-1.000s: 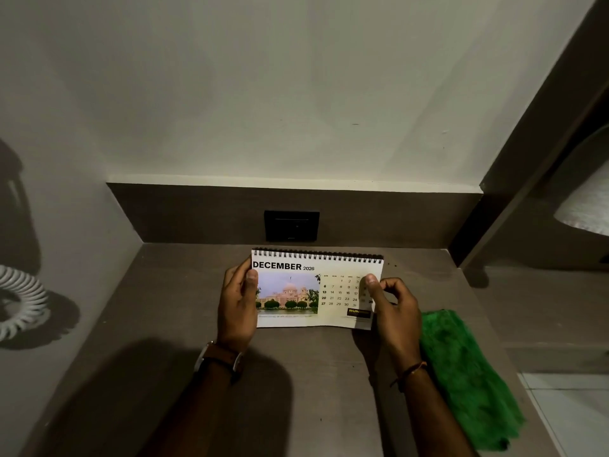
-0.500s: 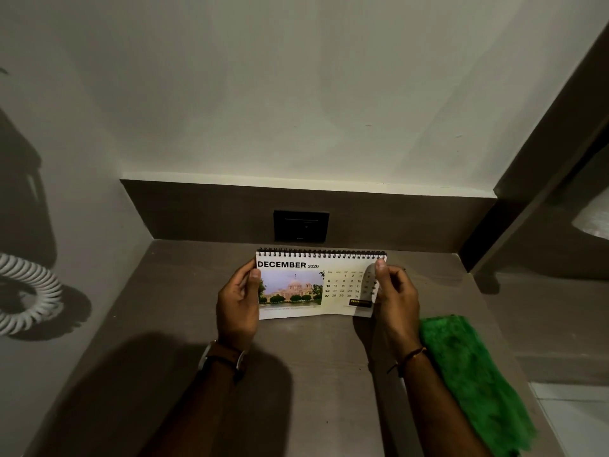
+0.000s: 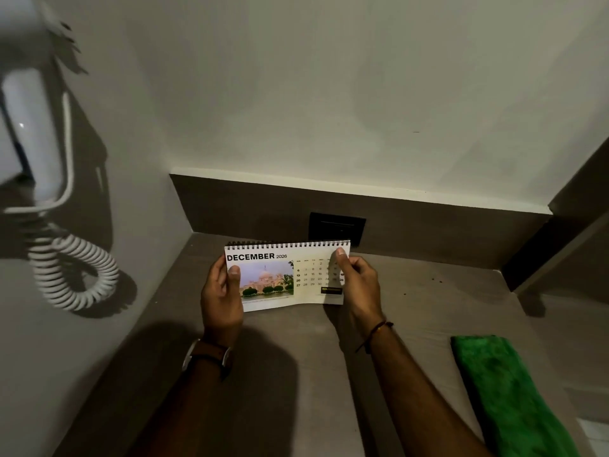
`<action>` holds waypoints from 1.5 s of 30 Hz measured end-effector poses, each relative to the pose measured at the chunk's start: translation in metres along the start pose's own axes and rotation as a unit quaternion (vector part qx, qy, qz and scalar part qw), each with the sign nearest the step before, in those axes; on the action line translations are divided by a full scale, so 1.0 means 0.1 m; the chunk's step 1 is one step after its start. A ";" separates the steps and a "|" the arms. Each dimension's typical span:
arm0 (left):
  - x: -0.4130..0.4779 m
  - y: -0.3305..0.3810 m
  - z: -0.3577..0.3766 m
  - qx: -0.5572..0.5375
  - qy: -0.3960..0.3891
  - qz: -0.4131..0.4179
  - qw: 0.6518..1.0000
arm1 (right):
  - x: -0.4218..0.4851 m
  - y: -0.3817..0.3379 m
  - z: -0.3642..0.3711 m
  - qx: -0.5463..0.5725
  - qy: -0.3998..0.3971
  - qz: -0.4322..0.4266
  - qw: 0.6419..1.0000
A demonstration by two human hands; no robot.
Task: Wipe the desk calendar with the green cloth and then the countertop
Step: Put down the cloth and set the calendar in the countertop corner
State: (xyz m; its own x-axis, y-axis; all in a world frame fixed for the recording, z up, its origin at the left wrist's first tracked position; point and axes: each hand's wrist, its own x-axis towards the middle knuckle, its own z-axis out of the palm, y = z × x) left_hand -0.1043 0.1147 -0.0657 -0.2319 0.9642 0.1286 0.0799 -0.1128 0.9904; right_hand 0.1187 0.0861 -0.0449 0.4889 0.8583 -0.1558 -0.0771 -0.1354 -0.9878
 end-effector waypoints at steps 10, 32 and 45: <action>0.33 -0.13 -0.56 0.038 0.024 0.021 0.999 | 0.04 0.13 0.65 0.084 -0.099 0.046 0.990; 0.17 -0.17 -0.48 0.101 0.032 0.072 0.992 | -0.04 0.18 0.59 0.077 -0.112 0.037 0.990; 0.07 -0.15 -0.39 0.081 0.045 -0.004 0.996 | -0.21 0.02 0.44 0.158 -0.180 0.091 0.967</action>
State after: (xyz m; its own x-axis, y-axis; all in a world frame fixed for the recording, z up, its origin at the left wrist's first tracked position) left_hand -0.1452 0.1132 -0.0774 -0.3180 0.9389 0.1315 0.2315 -0.0576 0.9711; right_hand 0.0694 0.0895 -0.0437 0.1132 0.9587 -0.2608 -0.4236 -0.1909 -0.8855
